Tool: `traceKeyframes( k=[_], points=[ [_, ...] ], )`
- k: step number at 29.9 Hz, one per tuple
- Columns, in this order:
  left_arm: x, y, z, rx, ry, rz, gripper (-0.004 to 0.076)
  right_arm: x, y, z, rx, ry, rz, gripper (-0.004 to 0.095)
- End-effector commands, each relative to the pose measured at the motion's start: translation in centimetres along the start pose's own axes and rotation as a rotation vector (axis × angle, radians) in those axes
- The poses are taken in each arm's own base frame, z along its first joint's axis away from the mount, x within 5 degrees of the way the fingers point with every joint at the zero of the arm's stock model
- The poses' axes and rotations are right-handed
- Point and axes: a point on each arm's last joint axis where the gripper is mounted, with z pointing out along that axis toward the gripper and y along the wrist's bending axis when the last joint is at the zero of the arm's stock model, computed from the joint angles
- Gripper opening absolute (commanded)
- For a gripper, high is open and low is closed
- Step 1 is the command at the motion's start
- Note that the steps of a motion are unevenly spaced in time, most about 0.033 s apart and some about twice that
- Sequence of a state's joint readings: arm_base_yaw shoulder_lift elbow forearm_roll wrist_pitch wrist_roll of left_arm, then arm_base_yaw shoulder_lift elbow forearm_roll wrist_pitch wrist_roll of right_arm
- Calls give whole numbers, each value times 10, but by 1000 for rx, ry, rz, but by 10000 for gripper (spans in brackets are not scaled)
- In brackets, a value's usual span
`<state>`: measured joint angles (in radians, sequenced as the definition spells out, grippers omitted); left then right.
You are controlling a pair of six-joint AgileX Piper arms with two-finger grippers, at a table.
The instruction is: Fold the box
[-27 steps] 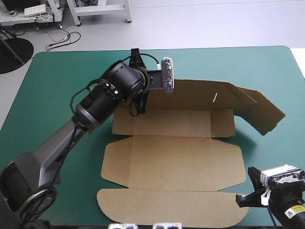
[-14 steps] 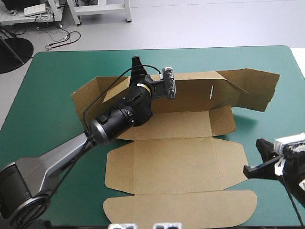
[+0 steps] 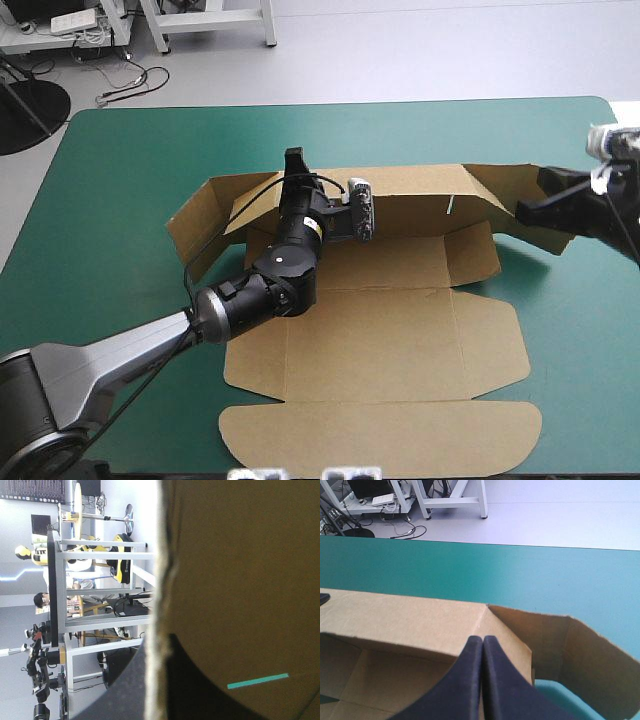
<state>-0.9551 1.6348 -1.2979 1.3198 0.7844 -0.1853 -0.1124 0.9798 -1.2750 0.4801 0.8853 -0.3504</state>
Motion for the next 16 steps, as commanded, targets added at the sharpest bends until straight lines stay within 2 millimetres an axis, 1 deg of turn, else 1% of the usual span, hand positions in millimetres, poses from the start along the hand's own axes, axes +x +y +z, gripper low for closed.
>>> traceKeyframes(
  k=[1, 6, 12, 16],
  points=[
    [1, 21, -15, -84, -40, -33, -10, -29, -9, 19, 1, -61, 19, -19],
    [2, 20, -15, -83, -38, -46, -10, -41, -26, 63, -6, 13, 36, -19],
    [2, 20, -15, -83, -39, -50, -10, -45, -46, 122, -42, 100, 74, -19],
    [2, 20, -15, -83, -39, -50, -10, -46, -57, 158, -72, 188, 81, -19]
  ],
)
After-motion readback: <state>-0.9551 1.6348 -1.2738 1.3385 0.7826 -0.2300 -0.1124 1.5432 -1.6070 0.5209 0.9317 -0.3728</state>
